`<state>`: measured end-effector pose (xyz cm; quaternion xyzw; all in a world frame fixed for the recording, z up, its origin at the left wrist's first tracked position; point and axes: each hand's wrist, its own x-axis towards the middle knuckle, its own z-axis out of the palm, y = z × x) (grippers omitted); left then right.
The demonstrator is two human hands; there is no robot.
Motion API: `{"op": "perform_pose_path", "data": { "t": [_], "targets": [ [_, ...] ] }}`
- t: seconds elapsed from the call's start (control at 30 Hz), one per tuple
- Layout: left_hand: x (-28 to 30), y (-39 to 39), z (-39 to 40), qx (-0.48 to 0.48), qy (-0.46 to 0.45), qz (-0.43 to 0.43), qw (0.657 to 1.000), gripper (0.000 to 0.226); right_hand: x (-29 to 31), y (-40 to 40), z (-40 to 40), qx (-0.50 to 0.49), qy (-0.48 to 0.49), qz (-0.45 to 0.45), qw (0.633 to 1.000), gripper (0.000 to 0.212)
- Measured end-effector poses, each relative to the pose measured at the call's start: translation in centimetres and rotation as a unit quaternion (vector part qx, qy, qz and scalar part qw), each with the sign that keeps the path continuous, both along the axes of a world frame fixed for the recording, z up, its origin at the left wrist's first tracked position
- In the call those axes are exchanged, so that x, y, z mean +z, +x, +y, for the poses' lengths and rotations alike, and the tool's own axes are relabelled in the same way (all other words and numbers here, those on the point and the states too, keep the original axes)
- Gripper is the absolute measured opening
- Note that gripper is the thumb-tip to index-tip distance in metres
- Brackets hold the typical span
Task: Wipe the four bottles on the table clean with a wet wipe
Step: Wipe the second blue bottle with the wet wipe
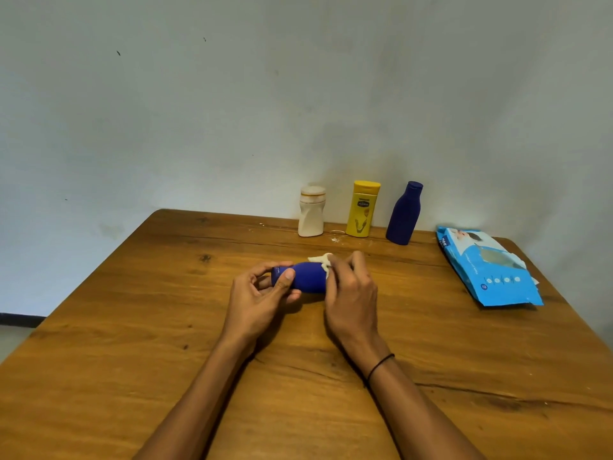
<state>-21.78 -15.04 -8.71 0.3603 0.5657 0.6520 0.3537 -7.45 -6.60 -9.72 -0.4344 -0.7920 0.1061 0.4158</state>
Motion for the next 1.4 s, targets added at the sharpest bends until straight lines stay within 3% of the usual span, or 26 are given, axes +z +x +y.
{"op": "perform_pose_path", "data": {
  "t": [0.13,0.23,0.37,0.53,0.73,0.8,0.93,1.13,1.27,1.4],
  "targets": [
    [-0.2,0.0,0.0,-0.018,0.006,0.050,0.999,0.031,0.3,-0.6,-1.0,0.133,0.045,-0.004,0.990,0.040],
    [-0.2,-0.1,0.1,-0.029,0.000,0.097,0.995,0.035,0.5,-0.1,-0.9,0.171,0.060,-0.034,0.983,0.040],
    [-0.1,-0.1,-0.1,-0.037,0.006,0.089,0.995,0.033,0.0,0.8,0.4,0.066,0.094,-0.046,0.992,0.022],
    [0.1,-0.8,-0.6,-0.053,0.004,0.138,0.989,0.039,-0.2,1.8,2.1,-0.081,0.008,0.013,0.997,0.022],
    [-0.1,-0.5,-0.1,-0.051,0.008,0.257,0.965,0.061,0.2,-0.2,-0.8,0.050,0.118,0.003,0.992,0.013],
    [-0.1,-0.5,-0.1,-0.052,0.004,0.269,0.962,0.066,0.0,-0.6,-1.4,0.090,0.148,-0.032,0.984,0.024],
    [0.0,-0.5,-0.3,-0.041,-0.001,0.283,0.958,0.066,0.1,0.3,-0.6,0.044,0.178,-0.088,0.979,0.032],
    [0.5,-1.3,-0.6,0.006,-0.009,0.250,0.968,0.050,-0.5,1.6,1.7,-0.076,0.009,-0.044,0.996,0.017],
    [0.4,-0.5,-0.6,0.000,0.006,0.222,0.975,0.036,-0.3,0.1,-0.1,0.021,0.088,-0.036,0.995,0.025],
    [0.1,-0.8,-0.3,0.015,-0.001,0.206,0.978,0.028,-0.3,-0.6,-1.5,0.140,0.122,-0.068,0.980,0.052]
  ]
}}
